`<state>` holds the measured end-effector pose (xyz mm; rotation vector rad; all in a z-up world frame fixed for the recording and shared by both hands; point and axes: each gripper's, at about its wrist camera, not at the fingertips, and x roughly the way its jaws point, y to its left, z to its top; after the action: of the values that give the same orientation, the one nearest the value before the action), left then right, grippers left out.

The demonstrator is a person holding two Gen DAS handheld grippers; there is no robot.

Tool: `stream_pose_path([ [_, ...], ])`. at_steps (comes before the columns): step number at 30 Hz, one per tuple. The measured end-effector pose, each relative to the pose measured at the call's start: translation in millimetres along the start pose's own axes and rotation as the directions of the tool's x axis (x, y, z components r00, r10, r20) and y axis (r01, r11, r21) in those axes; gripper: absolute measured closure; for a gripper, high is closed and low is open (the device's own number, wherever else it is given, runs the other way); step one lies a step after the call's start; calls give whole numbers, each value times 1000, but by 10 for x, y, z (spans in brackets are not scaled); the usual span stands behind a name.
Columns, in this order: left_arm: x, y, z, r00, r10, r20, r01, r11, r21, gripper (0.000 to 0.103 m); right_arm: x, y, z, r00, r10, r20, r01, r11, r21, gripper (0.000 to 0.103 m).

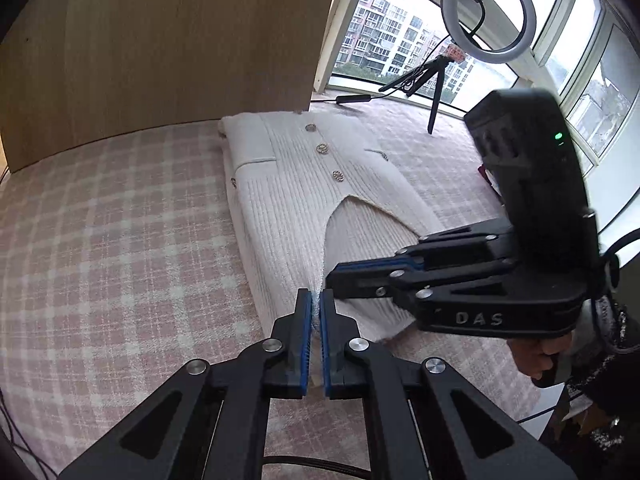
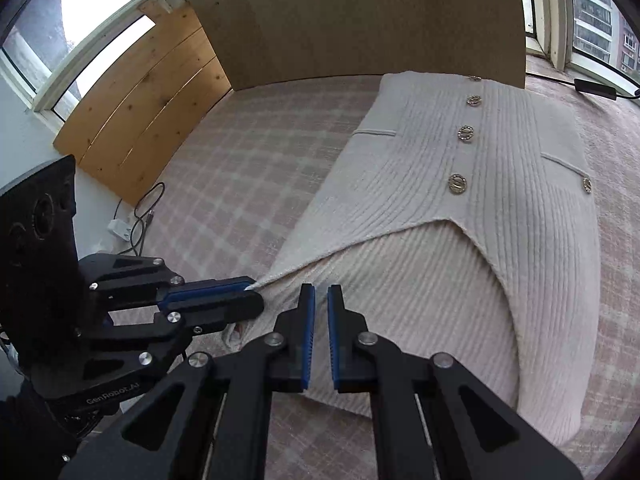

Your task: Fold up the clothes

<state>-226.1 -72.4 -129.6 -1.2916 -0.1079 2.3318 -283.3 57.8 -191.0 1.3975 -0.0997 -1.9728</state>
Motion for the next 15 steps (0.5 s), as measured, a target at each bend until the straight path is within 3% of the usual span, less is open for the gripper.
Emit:
stream_pose_path([
  [2,39,-64,-4,1000,2,-15,-1,999,38,101,62,-2,-13,1000,9,-12,-9,1000,4,96],
  [5,364,-112,-144,990,33,-140,-21,996,83,99,-67,-46,-84,1000,-19,-6,19,1000,9,96],
  [8,410,-134,-236,986,52,-158,-38,995,95,87,-340,-116,-188,997,-73,16,73,997,14,96],
  [9,358,-131,-227,986,59,-156,-46,995,86,78,-431,-139,-222,996,-92,23,91,996,15,96],
  [11,268,-111,-194,984,104,-147,-97,994,57,68,-614,-185,-291,991,-128,38,127,992,20,96],
  [13,185,-86,-153,976,165,-139,-164,986,23,59,-821,-237,-363,978,-195,72,193,981,34,81],
  [15,101,-60,-113,965,226,-132,-229,973,-12,47,-1043,-292,-437,944,-296,144,288,955,76,64],
])
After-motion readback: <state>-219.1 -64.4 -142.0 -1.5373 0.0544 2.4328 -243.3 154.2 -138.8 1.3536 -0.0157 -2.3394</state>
